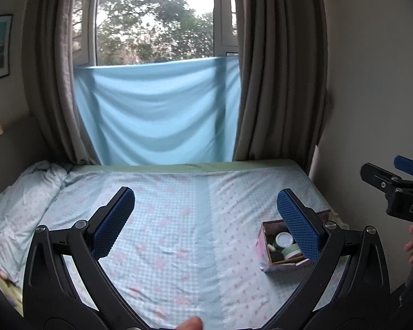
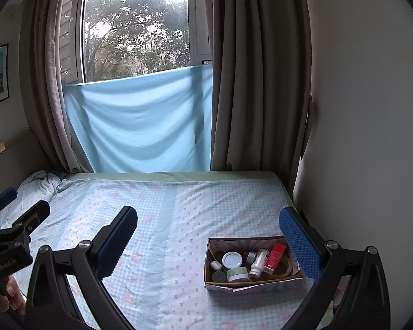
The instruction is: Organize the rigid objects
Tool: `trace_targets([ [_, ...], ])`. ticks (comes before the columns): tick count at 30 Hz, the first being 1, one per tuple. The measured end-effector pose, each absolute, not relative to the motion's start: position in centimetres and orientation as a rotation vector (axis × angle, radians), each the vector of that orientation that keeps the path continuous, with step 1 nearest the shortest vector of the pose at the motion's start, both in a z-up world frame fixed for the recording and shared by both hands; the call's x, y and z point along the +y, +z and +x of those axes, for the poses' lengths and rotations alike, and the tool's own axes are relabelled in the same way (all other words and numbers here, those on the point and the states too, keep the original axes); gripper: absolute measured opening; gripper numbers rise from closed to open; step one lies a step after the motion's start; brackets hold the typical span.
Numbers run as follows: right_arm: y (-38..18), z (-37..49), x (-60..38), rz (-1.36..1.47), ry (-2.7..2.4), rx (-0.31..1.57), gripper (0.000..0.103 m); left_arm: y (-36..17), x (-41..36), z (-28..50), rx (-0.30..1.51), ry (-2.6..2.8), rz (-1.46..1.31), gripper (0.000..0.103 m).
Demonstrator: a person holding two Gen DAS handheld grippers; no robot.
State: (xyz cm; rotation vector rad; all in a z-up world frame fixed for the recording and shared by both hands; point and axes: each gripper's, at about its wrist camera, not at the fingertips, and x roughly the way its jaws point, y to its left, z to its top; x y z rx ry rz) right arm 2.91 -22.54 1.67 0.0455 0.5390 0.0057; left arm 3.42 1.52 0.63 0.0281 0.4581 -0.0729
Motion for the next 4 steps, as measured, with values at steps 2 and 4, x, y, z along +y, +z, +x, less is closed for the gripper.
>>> trace_targets([
  [2,1.56,3.32,-22.34,0.042,0.001,0.547,0.103,0.36,1.68,3.75,0.459,-0.078,0.024,0.103],
  [4,1.38,3.87,-21.99,0.037,-0.002,0.560,0.103,0.04,1.97,4.26,0.469,-0.084,0.021,0.103],
])
